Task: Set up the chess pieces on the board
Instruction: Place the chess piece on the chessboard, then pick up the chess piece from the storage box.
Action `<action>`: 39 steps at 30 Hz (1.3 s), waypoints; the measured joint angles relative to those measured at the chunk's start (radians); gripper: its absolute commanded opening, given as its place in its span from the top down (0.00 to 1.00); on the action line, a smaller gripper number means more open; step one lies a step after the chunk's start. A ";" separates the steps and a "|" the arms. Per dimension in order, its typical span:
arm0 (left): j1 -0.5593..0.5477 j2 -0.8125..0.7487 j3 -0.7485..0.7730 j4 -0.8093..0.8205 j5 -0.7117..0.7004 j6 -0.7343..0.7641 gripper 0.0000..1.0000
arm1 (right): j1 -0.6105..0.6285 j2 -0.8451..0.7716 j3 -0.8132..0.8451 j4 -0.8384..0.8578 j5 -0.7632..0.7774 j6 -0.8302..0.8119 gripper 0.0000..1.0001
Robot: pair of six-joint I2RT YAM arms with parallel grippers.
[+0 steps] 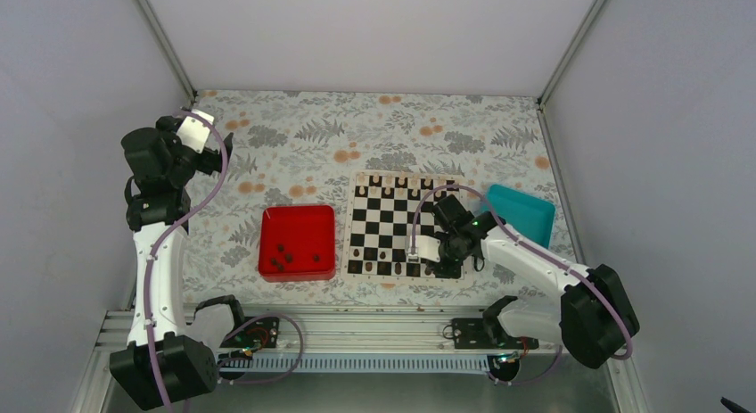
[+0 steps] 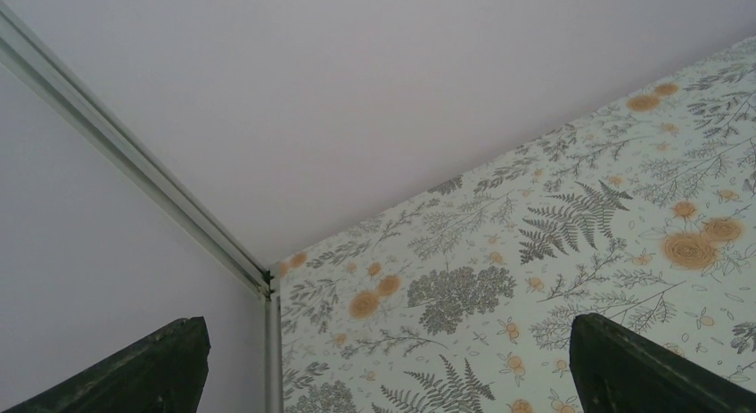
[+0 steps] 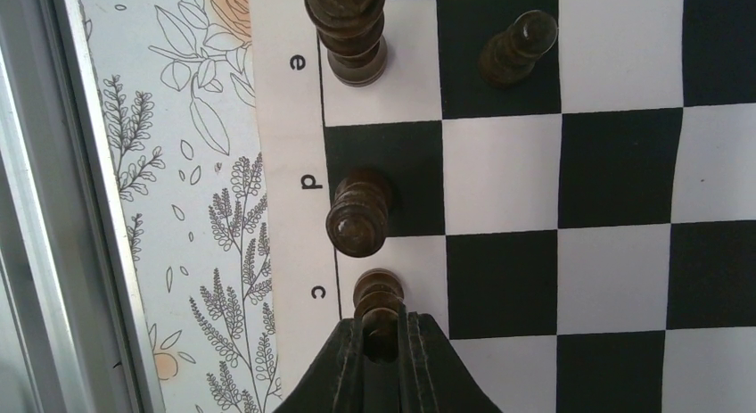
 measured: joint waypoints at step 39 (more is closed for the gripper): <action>-0.006 0.000 0.000 -0.002 -0.001 0.040 0.00 | 0.318 0.521 1.021 -0.177 -0.069 0.025 0.59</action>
